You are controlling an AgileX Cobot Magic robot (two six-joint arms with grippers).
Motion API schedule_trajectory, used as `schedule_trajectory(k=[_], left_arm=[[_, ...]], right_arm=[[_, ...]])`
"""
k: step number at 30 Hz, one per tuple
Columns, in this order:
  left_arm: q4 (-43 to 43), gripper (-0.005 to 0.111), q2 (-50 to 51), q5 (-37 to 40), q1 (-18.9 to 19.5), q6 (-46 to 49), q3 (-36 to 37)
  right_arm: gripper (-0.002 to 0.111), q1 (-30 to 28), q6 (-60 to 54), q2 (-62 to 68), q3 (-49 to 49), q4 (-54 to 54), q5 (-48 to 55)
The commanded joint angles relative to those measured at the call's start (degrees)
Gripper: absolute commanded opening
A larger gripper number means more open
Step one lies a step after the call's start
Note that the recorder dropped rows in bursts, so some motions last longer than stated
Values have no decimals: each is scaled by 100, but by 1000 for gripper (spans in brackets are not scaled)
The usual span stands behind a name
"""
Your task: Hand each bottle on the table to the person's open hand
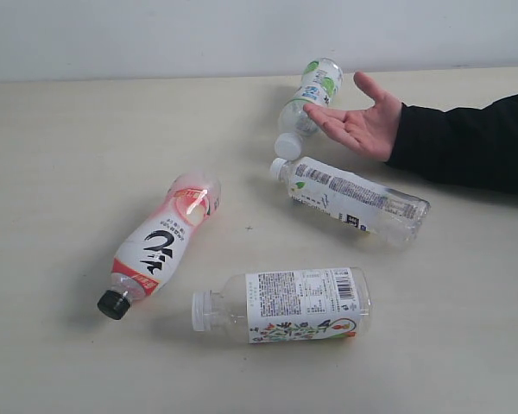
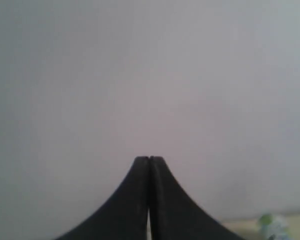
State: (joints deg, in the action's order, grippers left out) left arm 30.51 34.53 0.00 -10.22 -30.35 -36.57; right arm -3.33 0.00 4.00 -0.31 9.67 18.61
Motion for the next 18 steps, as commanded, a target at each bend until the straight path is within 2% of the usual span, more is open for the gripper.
schedule_trajectory(k=[1,5,6,8,10,12,14,16,18], left_arm=[[721,0,1598,2088,1,541,-1219],[641,0,2982,4402,1,1843,-2214],[505,0,3334,5021,-9,2072,-2444],[-158,0,3948,5720,-9,2299,-2801],[-1103,0,4416,6155,-9,2834,-3103],[-2332,0,4876,6514,-53,3810,-3281],[-3085,1,5209,6585,-147,4397,-3295],[-3394,9,5502,6571,-331,4512,-3295],[-3422,23,5730,6518,-528,4500,-3295]], right_arm=[[0,5,0,-8,31,20,-67],[0,5,0,-8,31,20,-67],[0,5,0,-8,31,20,-67],[0,5,0,-8,31,20,-67],[0,5,0,-8,31,20,-67],[0,5,0,-8,31,20,-67],[0,5,0,-8,31,20,-67],[0,5,0,-8,31,20,-67],[0,5,0,-8,31,20,-67]])
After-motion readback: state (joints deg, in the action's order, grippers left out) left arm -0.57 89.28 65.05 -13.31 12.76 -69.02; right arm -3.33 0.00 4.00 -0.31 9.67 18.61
